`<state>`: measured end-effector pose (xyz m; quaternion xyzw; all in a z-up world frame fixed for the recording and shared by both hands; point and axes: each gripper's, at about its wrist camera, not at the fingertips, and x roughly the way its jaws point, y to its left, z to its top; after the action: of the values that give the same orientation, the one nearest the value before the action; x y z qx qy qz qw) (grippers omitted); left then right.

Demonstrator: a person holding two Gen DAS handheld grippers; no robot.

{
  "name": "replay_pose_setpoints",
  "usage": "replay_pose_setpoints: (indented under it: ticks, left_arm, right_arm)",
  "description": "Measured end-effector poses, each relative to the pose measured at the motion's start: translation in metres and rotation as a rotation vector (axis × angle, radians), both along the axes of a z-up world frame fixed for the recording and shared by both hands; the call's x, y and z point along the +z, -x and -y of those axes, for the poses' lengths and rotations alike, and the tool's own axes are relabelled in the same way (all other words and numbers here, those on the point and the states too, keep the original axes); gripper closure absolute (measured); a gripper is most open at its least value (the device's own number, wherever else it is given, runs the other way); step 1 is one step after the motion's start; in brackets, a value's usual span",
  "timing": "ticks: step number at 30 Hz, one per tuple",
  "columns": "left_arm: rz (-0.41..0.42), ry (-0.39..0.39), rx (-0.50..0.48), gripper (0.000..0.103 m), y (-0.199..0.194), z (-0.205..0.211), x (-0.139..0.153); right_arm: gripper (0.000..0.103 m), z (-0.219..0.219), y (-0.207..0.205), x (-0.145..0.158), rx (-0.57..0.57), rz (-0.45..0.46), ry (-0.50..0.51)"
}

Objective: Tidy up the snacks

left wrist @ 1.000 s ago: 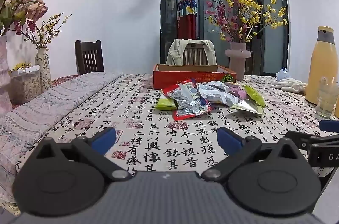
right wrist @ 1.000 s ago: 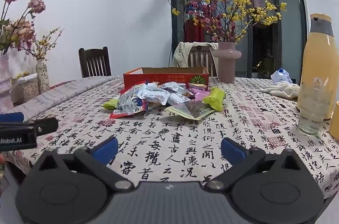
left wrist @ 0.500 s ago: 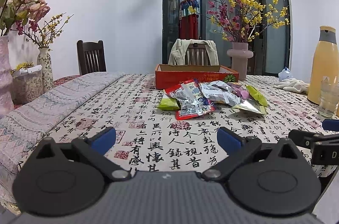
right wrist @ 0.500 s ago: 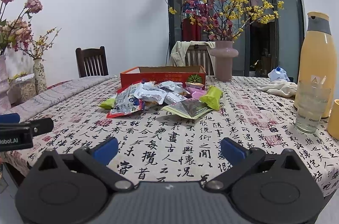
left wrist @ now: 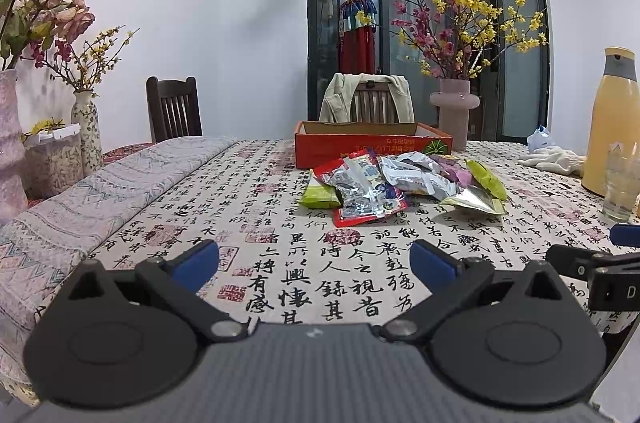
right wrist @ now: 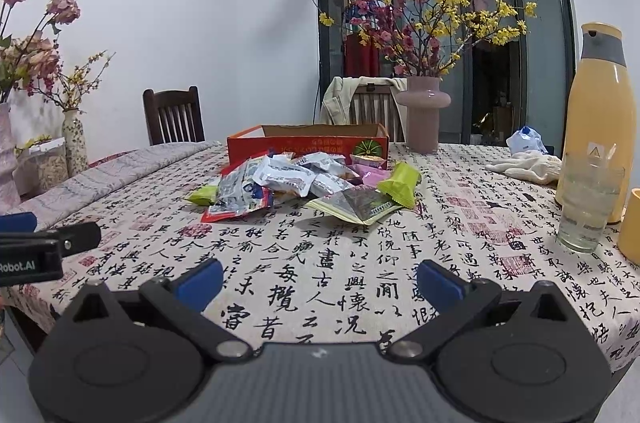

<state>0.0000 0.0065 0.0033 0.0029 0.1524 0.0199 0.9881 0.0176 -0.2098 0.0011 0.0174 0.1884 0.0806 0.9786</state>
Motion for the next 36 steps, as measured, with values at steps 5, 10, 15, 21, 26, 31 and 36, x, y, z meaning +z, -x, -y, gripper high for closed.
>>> replay_pose_setpoints:
  ticks: [5, 10, 15, 21, 26, 31, 36]
  left_arm:
    - [-0.007, 0.004, 0.001, 0.0, -0.0007, -0.0021, -0.0006]
    - [-0.007, 0.004, 0.002, 0.0, -0.0009, -0.0028, -0.0006]
    - [-0.007, 0.004, 0.002, 0.0, -0.0009, -0.0028, -0.0008]
    - [-0.009, 0.004, 0.002, 0.0, -0.0004, -0.0029, -0.0014]
    - [-0.01, 0.005, 0.003, 0.0, 0.0001, -0.0035, -0.0022]
    - [-0.011, 0.005, 0.003, 0.0, -0.0001, -0.0036, -0.002]
    - [-0.013, 0.005, 0.004, 0.0, 0.0004, -0.0048, -0.0032]
  right_arm:
    - [0.0, 0.0002, -0.0002, -0.0001, -0.001, 0.002, 0.002]
    - [0.0, -0.0005, 0.0002, -0.0009, 0.002, 0.0, 0.003]
    - [0.0, -0.0012, 0.0004, -0.0011, 0.003, -0.002, 0.003]
    - [0.0, -0.0012, 0.0005, -0.0013, 0.003, -0.002, 0.002]
    - [0.0, -0.0034, -0.0003, -0.0032, 0.004, -0.006, 0.004]
    - [0.0, -0.0042, -0.0005, -0.0039, 0.005, -0.006, 0.003]
    - [0.0, -0.0047, -0.0006, -0.0045, 0.006, -0.01, 0.0]
